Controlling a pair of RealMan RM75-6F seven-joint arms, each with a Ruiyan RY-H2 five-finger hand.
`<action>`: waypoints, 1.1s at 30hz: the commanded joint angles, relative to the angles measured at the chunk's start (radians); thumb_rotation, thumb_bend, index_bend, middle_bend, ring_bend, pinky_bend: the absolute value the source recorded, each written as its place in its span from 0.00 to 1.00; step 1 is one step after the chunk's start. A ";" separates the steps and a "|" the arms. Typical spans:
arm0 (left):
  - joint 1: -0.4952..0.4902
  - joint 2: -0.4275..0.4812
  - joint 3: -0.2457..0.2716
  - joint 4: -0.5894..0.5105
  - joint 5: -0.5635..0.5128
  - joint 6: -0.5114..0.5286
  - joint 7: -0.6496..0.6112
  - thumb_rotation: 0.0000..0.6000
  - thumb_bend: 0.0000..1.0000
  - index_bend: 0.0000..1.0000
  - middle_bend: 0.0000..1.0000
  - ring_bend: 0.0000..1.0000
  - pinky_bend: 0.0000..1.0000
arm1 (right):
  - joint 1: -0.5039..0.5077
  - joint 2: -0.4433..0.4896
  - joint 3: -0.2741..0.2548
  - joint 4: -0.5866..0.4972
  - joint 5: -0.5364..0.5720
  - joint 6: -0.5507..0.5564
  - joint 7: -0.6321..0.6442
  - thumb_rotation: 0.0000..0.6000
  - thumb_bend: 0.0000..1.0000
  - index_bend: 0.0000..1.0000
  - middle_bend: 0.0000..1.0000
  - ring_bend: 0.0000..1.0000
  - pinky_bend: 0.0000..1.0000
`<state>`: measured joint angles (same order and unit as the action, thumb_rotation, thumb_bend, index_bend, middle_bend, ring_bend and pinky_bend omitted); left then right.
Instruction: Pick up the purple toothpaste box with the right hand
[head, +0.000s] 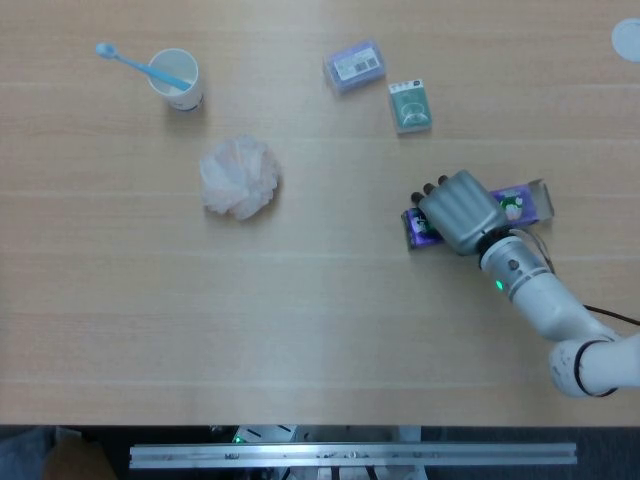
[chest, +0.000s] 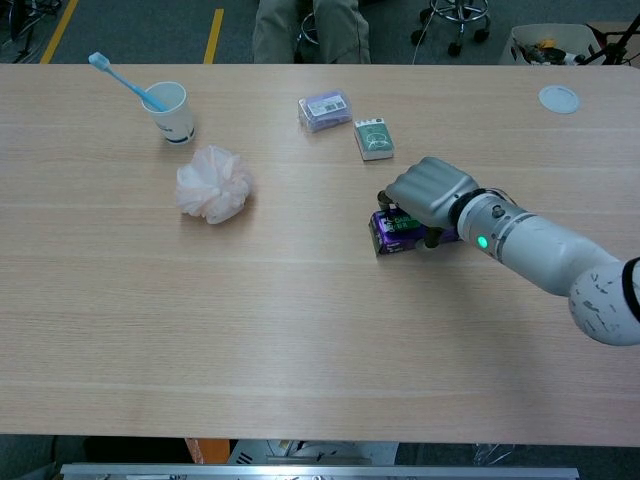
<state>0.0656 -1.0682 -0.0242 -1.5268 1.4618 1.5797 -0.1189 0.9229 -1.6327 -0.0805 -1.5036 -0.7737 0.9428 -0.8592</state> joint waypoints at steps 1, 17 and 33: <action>0.001 0.001 -0.001 0.002 -0.002 -0.001 -0.002 1.00 0.33 0.23 0.22 0.19 0.18 | -0.010 0.011 0.011 -0.011 -0.026 0.002 0.027 1.00 0.28 0.45 0.41 0.41 0.60; -0.002 0.004 -0.003 -0.010 0.005 -0.001 0.009 1.00 0.33 0.23 0.22 0.18 0.18 | -0.037 0.037 0.182 -0.074 -0.161 0.001 0.326 1.00 0.27 0.45 0.41 0.42 0.61; 0.002 0.013 -0.006 -0.021 0.004 0.004 0.017 1.00 0.33 0.23 0.22 0.18 0.18 | -0.050 0.030 0.258 -0.087 -0.282 0.016 0.484 1.00 0.26 0.45 0.41 0.42 0.61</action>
<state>0.0680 -1.0551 -0.0299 -1.5482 1.4653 1.5838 -0.1019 0.8726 -1.6039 0.1761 -1.5883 -1.0537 0.9593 -0.3775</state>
